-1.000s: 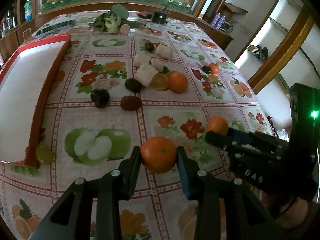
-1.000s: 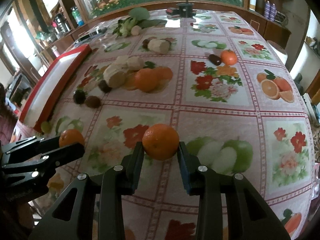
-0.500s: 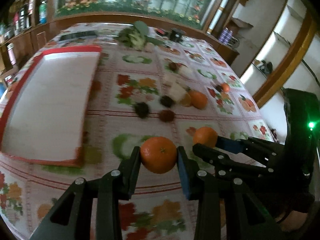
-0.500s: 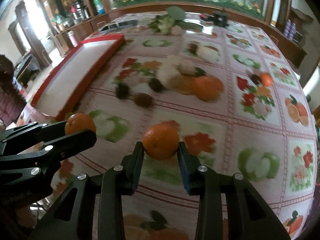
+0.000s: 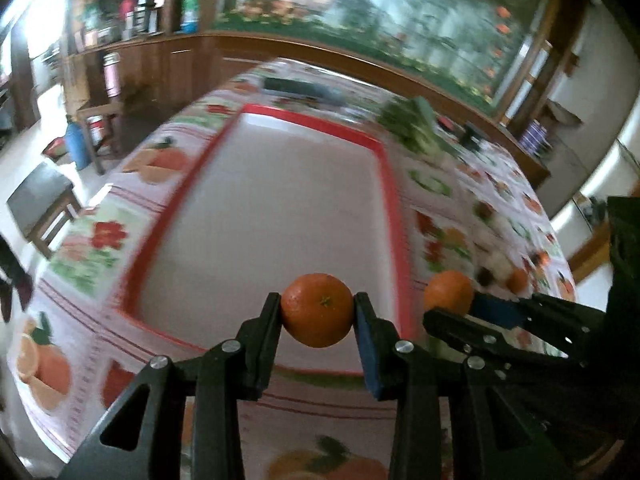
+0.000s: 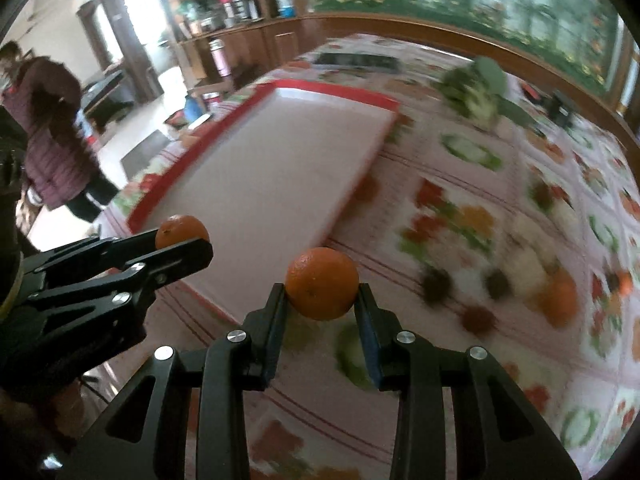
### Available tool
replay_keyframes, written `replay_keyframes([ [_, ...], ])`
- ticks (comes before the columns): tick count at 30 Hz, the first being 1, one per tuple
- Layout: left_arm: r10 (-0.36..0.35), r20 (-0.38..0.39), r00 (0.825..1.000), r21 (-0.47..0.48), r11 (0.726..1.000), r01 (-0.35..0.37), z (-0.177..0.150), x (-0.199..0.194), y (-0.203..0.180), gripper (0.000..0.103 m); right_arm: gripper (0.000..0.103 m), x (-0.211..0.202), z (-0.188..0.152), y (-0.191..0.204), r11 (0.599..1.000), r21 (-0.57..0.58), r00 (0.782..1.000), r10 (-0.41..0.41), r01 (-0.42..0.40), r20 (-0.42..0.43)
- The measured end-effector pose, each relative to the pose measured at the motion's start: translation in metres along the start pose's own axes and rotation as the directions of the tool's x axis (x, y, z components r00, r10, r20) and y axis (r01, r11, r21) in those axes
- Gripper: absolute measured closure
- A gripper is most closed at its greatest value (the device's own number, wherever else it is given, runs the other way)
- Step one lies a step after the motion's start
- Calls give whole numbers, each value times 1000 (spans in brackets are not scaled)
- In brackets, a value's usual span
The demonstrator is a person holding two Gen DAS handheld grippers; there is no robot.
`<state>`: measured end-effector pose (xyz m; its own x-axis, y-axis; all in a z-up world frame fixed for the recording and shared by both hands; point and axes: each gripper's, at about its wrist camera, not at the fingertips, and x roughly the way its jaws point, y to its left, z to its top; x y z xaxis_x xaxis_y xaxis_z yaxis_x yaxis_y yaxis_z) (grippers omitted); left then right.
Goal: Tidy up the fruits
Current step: 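Grasp an orange with the left gripper while the right gripper carries its orange, then lower both oranges into the white tray and open both grippers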
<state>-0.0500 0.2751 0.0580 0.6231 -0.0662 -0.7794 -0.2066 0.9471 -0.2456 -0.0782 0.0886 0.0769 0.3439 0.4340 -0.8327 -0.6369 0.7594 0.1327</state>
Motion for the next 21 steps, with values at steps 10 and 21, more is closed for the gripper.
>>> replay_keyframes([
  [10,123,-2,992,-49,991,-123,15,17,49,64,69,39,27,40,999,-31,998,27,-29,-59],
  [21,159,-35,987,-13,987,-159,17,35,56,64,69,63,23,52,999,-43,993,15,-21,-118],
])
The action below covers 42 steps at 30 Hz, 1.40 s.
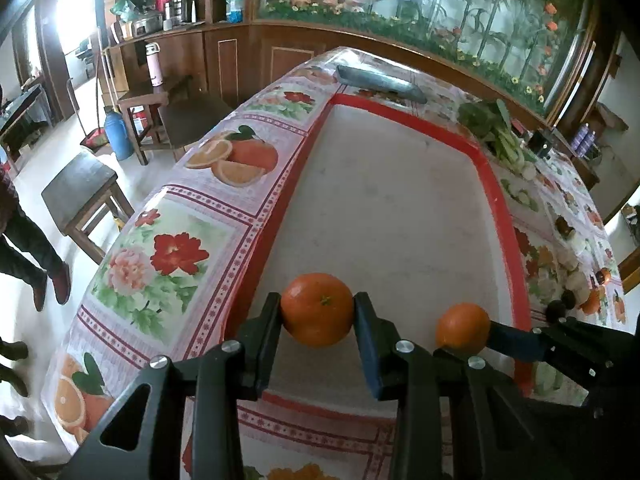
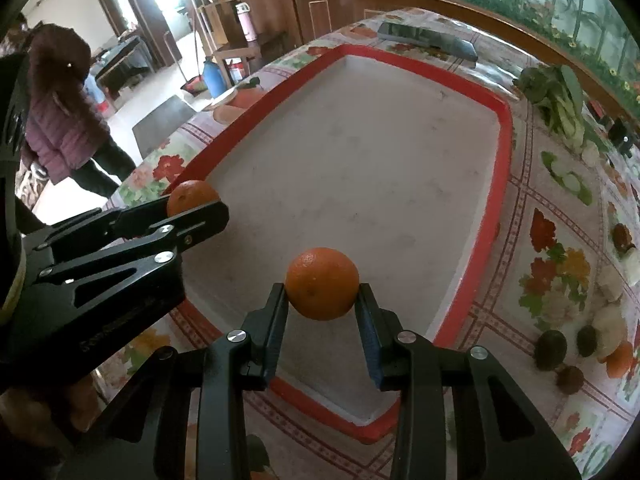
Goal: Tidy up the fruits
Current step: 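Lower both oranges into the white tray and open both grippers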
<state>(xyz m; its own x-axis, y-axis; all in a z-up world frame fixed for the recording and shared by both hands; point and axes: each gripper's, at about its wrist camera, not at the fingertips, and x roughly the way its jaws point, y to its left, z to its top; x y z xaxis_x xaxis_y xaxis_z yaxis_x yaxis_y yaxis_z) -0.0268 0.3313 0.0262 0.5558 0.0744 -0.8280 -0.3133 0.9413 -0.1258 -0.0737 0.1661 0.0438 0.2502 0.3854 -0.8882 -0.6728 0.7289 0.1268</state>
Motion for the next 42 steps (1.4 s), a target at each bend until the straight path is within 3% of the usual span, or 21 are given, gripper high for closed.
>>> replay_keyframes([
  [5,10,-29,1000,-9,1000,-10,-1,7,3,64,68,2,-5,4,1000,-9,1000,-20,20,-6],
  [7,16,-37,999,-13,1000,-17,-2,8,3,63,60,1,-6,5,1000,-15,1000,-25,25,-7],
  [10,39,-24,999,-12,999,-39,-3,3,0,49,57,-2,-11,8,998,-39,998,-54,54,14],
  [17,102,35,994,-4,995,-102,-8,-19,-11,33,55,-22,-20,10,994,-78,994,-68,74,82],
  [28,123,56,991,6,992,-124,-17,-41,-34,32,54,-49,-40,-8,997,-56,991,-47,55,125],
  [42,83,54,995,132,987,-90,-29,-50,-110,32,46,-81,-84,-72,992,79,982,-106,94,157],
])
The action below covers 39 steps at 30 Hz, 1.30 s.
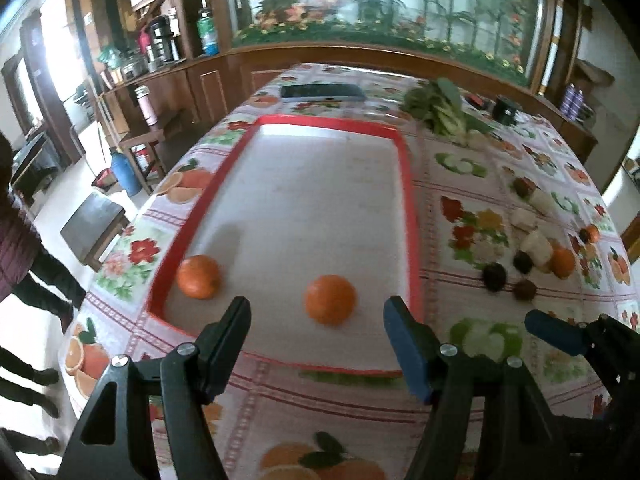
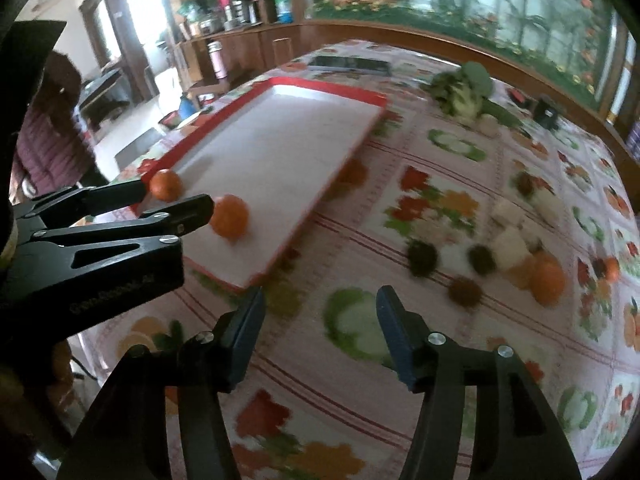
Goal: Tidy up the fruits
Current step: 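Lower both oranges into the white tray and open both grippers, then move both grippers back toward the fruit pile on the table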
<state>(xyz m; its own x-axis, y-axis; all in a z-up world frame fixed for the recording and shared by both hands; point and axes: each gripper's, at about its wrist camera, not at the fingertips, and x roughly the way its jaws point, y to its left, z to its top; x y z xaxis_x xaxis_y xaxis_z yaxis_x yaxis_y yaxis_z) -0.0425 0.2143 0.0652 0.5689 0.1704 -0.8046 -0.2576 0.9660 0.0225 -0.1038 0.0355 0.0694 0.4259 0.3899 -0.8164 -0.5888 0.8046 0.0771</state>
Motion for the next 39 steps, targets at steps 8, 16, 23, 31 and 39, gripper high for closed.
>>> replay_keyframes([
  [8,-58,-18,998,67,996,60,0,1,-48,31,44,-15,-24,-61,989,136,998,-64,63,7],
  [16,-114,-50,992,147,982,121,3,9,-97,28,44,-22,-44,-122,951,279,991,-134,134,-22],
  [23,-143,-109,984,168,973,160,10,33,-127,28,43,-25,-55,-145,933,328,988,-148,151,-33],
  [31,-188,-159,969,116,971,207,12,57,-134,28,43,-23,-57,-151,928,340,989,-146,150,-40],
  [39,-286,-187,940,3,956,292,21,75,-117,57,43,-22,-33,-151,943,302,989,-148,138,11],
])
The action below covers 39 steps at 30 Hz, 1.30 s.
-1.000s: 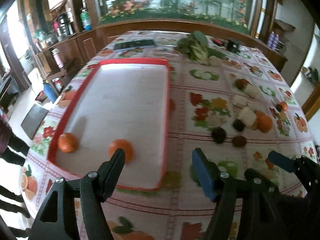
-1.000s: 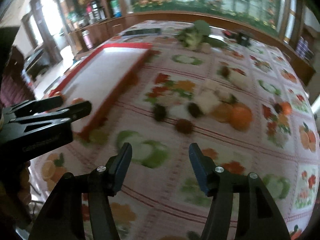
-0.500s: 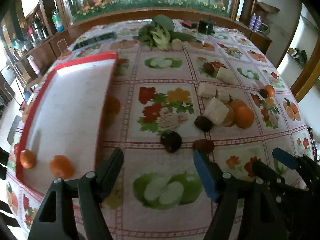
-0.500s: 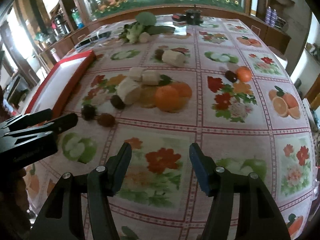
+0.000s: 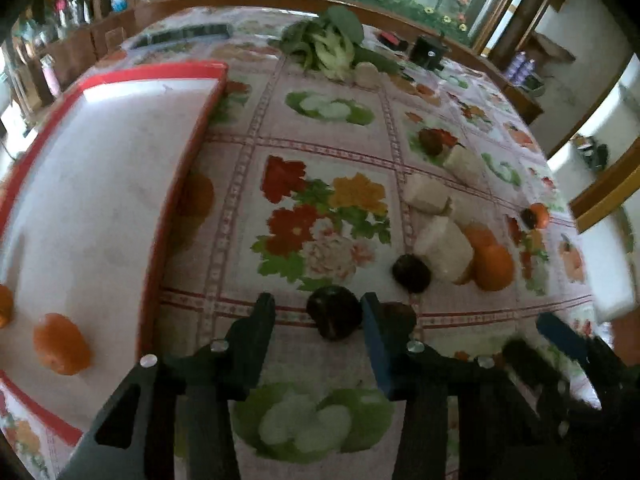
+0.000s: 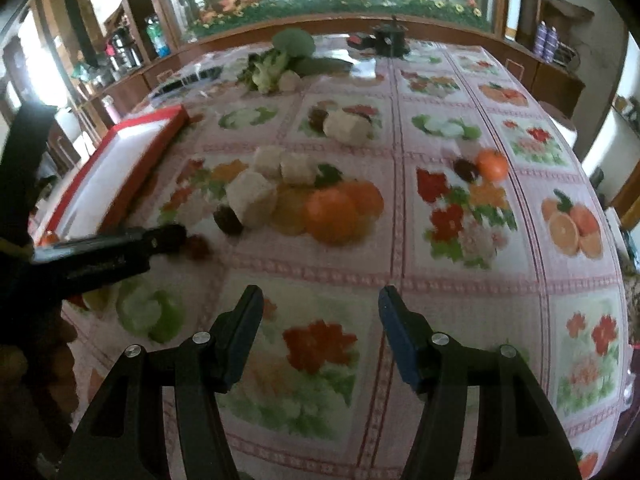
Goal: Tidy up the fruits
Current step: 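Move both grippers back toward the fruit pile on the table, then grasp a dark plum with the left gripper while the right gripper grasps the bread bun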
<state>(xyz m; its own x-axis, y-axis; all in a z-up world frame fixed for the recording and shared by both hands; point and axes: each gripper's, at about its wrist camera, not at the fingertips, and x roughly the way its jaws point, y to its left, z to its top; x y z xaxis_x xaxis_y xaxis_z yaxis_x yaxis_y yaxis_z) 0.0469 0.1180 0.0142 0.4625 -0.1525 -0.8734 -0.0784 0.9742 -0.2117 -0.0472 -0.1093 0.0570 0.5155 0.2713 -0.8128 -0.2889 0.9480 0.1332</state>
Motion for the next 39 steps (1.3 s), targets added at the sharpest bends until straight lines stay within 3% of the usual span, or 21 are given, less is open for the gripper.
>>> replay_keyframes([
  [4,-1,3,1000,22,1000,1,0,0,-3,58,43,9,25,5,998,-10,998,69,-69,6],
  [9,-6,2,1000,28,1000,6,1,1,-2,58,43,28,44,16,996,-27,996,89,-89,-12],
  [18,-54,5,999,72,996,53,-4,-2,2,54,44,39,48,31,987,-48,987,151,-154,-48],
  [23,-55,15,998,134,990,53,-6,-1,-5,44,56,61,47,21,981,23,973,194,-192,-128],
  [25,-43,21,999,139,989,40,-5,0,-7,43,66,66,46,19,977,26,968,213,-212,-133],
  [27,-37,24,999,131,991,34,-3,1,-7,44,66,65,46,20,977,16,970,211,-211,-123],
  [30,-36,33,999,122,992,32,-2,2,-6,49,68,65,46,20,975,-4,968,220,-222,-119],
  [32,-31,43,999,137,990,25,-2,2,-5,69,76,63,46,17,973,6,967,228,-229,-109],
  [33,-63,36,997,127,990,58,-2,2,-2,74,82,61,46,17,974,5,969,227,-228,-102],
  [39,-86,35,996,92,992,83,-4,-1,2,74,86,54,44,14,975,7,972,224,-224,-77],
])
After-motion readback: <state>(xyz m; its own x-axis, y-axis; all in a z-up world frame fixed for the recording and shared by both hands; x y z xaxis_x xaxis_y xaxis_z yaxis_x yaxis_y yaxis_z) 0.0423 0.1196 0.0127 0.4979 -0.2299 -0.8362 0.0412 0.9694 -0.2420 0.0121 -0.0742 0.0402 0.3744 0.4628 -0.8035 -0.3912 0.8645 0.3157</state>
